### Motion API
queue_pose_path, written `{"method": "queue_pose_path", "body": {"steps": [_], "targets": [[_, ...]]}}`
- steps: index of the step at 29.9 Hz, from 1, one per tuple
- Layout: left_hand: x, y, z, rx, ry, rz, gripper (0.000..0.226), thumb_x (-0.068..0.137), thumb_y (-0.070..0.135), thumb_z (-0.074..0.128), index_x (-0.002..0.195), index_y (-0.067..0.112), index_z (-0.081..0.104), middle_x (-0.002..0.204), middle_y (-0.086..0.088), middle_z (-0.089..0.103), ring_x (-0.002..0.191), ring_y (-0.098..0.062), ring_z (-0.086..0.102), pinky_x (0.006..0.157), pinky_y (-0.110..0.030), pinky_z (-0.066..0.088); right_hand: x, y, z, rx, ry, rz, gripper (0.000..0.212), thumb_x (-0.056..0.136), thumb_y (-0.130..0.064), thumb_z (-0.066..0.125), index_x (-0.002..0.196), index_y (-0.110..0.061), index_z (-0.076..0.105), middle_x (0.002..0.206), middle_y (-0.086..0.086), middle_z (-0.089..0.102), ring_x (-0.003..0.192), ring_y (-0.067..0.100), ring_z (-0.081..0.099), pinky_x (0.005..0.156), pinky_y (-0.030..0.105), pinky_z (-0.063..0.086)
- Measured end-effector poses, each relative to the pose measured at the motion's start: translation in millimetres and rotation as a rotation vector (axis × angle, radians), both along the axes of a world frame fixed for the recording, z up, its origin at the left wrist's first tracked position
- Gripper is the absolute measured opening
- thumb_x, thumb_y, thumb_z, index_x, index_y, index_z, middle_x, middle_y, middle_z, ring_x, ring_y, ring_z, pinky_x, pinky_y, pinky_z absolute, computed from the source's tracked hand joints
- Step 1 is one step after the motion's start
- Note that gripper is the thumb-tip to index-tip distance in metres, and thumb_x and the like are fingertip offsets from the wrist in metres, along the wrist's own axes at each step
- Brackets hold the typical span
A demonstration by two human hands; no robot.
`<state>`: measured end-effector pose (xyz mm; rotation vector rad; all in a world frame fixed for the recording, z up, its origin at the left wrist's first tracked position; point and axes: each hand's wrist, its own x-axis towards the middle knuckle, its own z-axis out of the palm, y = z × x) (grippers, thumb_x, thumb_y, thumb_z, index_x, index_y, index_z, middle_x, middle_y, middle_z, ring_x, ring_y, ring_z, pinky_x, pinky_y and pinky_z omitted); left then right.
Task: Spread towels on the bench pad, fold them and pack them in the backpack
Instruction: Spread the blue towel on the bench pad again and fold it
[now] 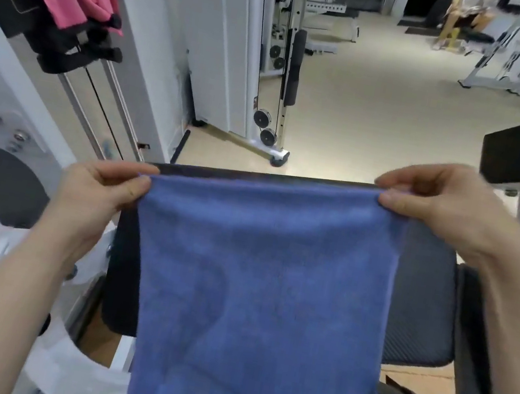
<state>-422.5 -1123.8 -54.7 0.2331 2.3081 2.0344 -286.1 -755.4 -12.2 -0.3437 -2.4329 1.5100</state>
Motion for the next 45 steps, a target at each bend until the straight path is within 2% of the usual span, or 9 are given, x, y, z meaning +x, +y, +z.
{"method": "queue_pose_path", "body": {"steps": [7, 10, 14, 20, 24, 28, 32, 38, 45], "targets": [[-35.9, 30.3, -64.5, -0.272, -0.037, 0.103, 0.025, 0.086, 0.004, 0.069, 0.087, 0.028, 0.073, 0.089, 0.006, 0.072, 0.084, -0.005, 0.065, 0.075, -0.017, 0.047, -47.6, 6.5, -74.1, 0.308, -0.292, -0.051, 0.017, 0.088, -0.01, 0.064, 0.095, -0.018, 0.076, 0.084, 0.002, 0.074, 0.079, 0.018, 0.071, 0.08, 0.034, 0.057], [-56.6, 43.1, -71.4, -0.273, -0.031, 0.129, 0.02, 0.085, 0.005, 0.07, 0.091, 0.023, 0.074, 0.089, 0.006, 0.072, 0.083, -0.005, 0.065, 0.076, -0.018, 0.048, -68.2, 10.9, -85.0, 0.429, -0.329, -0.019, 0.024, 0.088, -0.006, 0.057, 0.092, -0.02, 0.076, 0.083, 0.003, 0.072, 0.082, 0.019, 0.065, 0.069, 0.029, 0.047], [-86.8, 56.7, -76.1, -0.277, 0.02, 0.195, 0.02, 0.082, 0.003, 0.072, 0.089, 0.022, 0.073, 0.083, 0.006, 0.07, 0.074, -0.002, 0.063, 0.076, -0.019, 0.048, -101.7, 17.0, -93.0, 0.446, -0.262, -0.133, 0.012, 0.087, -0.01, 0.065, 0.091, -0.015, 0.075, 0.079, 0.001, 0.065, 0.08, 0.015, 0.058, 0.061, 0.02, 0.038], [-126.7, 62.3, -83.0, -0.292, 0.068, 0.29, 0.024, 0.076, 0.009, 0.077, 0.074, 0.031, 0.069, 0.075, 0.011, 0.069, 0.069, -0.002, 0.064, 0.073, -0.019, 0.051, -137.4, 18.5, -106.2, 0.49, -0.149, -0.263, 0.005, 0.083, -0.015, 0.07, 0.086, -0.017, 0.073, 0.087, 0.001, 0.06, 0.081, 0.014, 0.053, 0.072, 0.023, 0.035], [-124.7, 66.8, -90.1, -0.364, 0.163, 0.321, 0.012, 0.078, 0.015, 0.073, 0.085, 0.024, 0.071, 0.074, 0.017, 0.065, 0.062, 0.009, 0.058, 0.067, -0.005, 0.045, -140.4, 16.2, -122.5, 0.491, -0.104, -0.265, 0.026, 0.088, -0.022, 0.064, 0.113, -0.017, 0.069, 0.116, 0.01, 0.055, 0.092, 0.021, 0.059, 0.084, 0.025, 0.04], [-93.5, 51.2, -92.3, -0.38, 0.194, 0.378, 0.018, 0.079, 0.02, 0.071, 0.093, 0.03, 0.066, 0.079, 0.013, 0.063, 0.063, 0.001, 0.053, 0.067, -0.008, 0.044, -112.1, 1.2, -125.4, 0.479, -0.01, -0.295, 0.04, 0.094, -0.029, 0.056, 0.133, -0.022, 0.053, 0.126, 0.006, 0.051, 0.102, 0.014, 0.054, 0.089, 0.027, 0.041], [-9.0, 21.7, -121.4, -0.45, 0.028, 0.323, 0.012, 0.086, 0.018, 0.071, 0.091, 0.027, 0.065, 0.078, 0.011, 0.064, 0.066, 0.003, 0.056, 0.062, -0.004, 0.042, -47.3, -26.7, -143.2, 0.392, -0.099, -0.3, 0.034, 0.094, -0.029, 0.055, 0.126, -0.02, 0.058, 0.102, 0.0, 0.06, 0.083, 0.007, 0.052, 0.075, 0.025, 0.037], [88.0, -12.4, -184.7, -0.528, -0.258, 0.331, 0.018, 0.084, 0.024, 0.072, 0.1, 0.028, 0.065, 0.089, 0.001, 0.064, 0.074, -0.016, 0.06, 0.071, -0.035, 0.053, 35.0, -60.7, -197.4, 0.326, -0.329, -0.375, 0.026, 0.088, -0.029, 0.066, 0.111, -0.019, 0.06, 0.092, 0.0, 0.06, 0.079, 0.017, 0.055, 0.069, 0.031, 0.039], [115.6, -7.5, -184.7, -0.477, -0.34, 0.303, 0.007, 0.088, 0.026, 0.07, 0.083, 0.025, 0.065, 0.081, 0.006, 0.067, 0.078, -0.01, 0.063, 0.067, -0.026, 0.047, 63.4, -76.6, -215.2, 0.335, -0.452, -0.409, 0.018, 0.087, -0.033, 0.067, 0.085, -0.022, 0.054, 0.084, -0.001, 0.058, 0.07, 0.013, 0.053, 0.05, 0.027, 0.032]]}}
